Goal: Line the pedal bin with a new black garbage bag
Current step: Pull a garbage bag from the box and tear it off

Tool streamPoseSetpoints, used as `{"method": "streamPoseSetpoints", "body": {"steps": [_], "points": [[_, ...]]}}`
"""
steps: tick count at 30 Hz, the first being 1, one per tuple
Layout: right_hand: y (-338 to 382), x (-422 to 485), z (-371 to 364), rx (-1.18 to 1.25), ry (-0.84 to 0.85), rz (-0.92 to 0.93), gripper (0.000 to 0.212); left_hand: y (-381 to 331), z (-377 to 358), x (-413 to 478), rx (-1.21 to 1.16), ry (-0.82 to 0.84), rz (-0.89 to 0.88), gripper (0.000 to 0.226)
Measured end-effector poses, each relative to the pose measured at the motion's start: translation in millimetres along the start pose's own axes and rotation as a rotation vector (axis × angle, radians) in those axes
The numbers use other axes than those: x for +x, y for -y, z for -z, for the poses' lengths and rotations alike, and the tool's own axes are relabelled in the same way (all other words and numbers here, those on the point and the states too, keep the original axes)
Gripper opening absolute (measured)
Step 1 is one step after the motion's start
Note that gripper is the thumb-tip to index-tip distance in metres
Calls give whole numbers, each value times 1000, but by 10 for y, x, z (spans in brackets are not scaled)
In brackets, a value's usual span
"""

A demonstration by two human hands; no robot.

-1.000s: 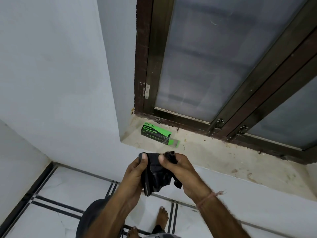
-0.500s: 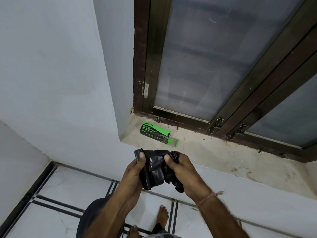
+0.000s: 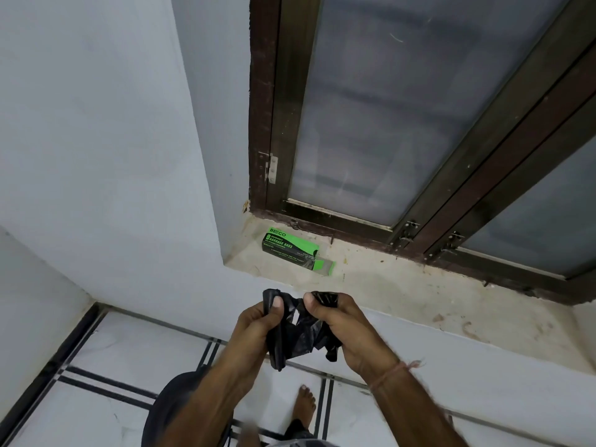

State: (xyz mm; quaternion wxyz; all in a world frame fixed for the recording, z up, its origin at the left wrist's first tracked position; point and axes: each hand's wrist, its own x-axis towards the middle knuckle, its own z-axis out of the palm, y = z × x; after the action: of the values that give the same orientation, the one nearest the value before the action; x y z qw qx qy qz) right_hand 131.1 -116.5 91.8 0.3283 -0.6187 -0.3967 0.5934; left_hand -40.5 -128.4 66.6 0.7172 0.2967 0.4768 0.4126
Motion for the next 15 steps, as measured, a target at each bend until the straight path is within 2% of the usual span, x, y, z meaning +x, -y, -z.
{"method": "streamPoseSetpoints", "body": {"steps": [7,12,15], "points": [[26,-34,-109,491,92,-135,28,-44,-107,-1,-202,68,110,41],[43,0,-94,912,16,-181,27,-34,-109,15,-467,-10,44,32],[72,20,-90,937,-16,-164,34,-16,-109,53,-517,-48,-4,32]]}}
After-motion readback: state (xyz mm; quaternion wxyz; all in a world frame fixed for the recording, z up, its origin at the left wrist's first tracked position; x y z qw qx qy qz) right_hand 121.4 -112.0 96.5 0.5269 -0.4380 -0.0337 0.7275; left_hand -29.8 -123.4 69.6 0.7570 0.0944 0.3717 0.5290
